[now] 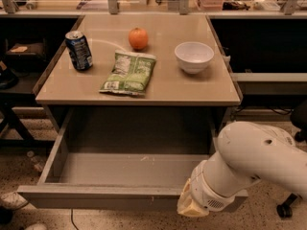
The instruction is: Close top drawer
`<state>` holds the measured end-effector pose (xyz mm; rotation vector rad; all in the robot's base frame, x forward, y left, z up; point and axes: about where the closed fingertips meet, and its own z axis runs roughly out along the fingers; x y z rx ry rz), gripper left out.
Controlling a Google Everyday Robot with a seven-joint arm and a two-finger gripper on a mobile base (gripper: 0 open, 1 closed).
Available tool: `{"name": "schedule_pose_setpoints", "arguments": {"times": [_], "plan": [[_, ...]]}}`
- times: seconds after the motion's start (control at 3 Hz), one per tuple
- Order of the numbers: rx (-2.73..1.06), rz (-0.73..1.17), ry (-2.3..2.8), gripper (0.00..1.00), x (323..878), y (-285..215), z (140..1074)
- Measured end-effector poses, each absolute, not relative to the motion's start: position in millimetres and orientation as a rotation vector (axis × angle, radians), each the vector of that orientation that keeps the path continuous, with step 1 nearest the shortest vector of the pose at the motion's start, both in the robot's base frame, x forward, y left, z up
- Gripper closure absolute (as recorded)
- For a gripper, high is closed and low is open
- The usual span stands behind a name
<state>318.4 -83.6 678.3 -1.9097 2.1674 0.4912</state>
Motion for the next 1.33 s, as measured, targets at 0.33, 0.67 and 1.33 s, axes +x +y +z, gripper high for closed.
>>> {"name": "schedule_pose_setpoints", "arguments": {"times": [0.33, 0.67, 1.33], "plan": [[-1.921, 0.502, 2.156, 1.00, 323.9, -77.4, 671.6], [-1.921, 0.502, 2.155, 0.82, 323.9, -77.2, 671.4], [-1.921, 0.502, 2.155, 0.36, 323.9, -77.2, 671.4]]}}
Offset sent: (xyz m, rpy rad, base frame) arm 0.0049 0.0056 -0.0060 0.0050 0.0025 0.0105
